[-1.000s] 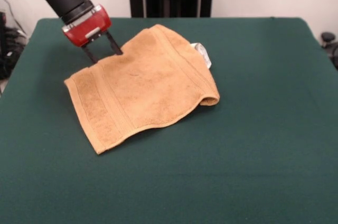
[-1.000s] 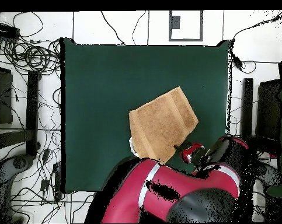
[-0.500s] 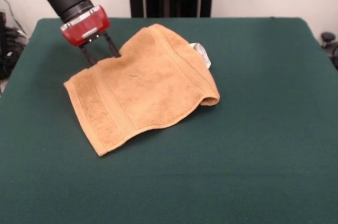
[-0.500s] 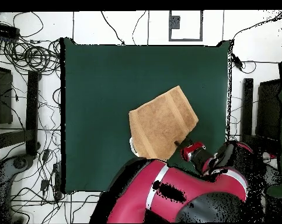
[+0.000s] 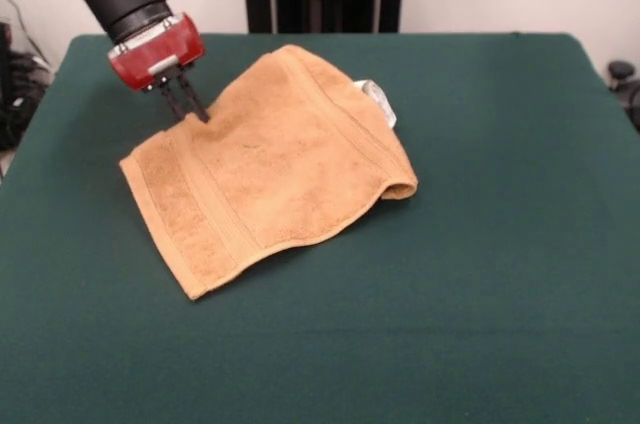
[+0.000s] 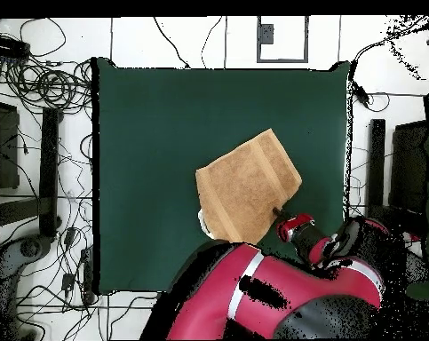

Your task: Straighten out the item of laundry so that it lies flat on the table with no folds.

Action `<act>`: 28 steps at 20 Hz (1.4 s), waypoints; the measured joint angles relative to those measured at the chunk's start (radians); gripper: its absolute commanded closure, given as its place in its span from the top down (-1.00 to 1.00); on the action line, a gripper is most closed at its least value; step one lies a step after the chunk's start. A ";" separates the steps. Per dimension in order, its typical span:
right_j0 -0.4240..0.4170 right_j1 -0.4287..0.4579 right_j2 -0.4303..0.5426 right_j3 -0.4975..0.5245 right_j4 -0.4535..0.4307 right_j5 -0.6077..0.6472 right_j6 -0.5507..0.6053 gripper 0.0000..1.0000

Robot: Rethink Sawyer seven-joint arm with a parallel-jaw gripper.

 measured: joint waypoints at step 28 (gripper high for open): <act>0.520 0.234 -0.387 0.007 -0.415 -0.115 1.157 -1.00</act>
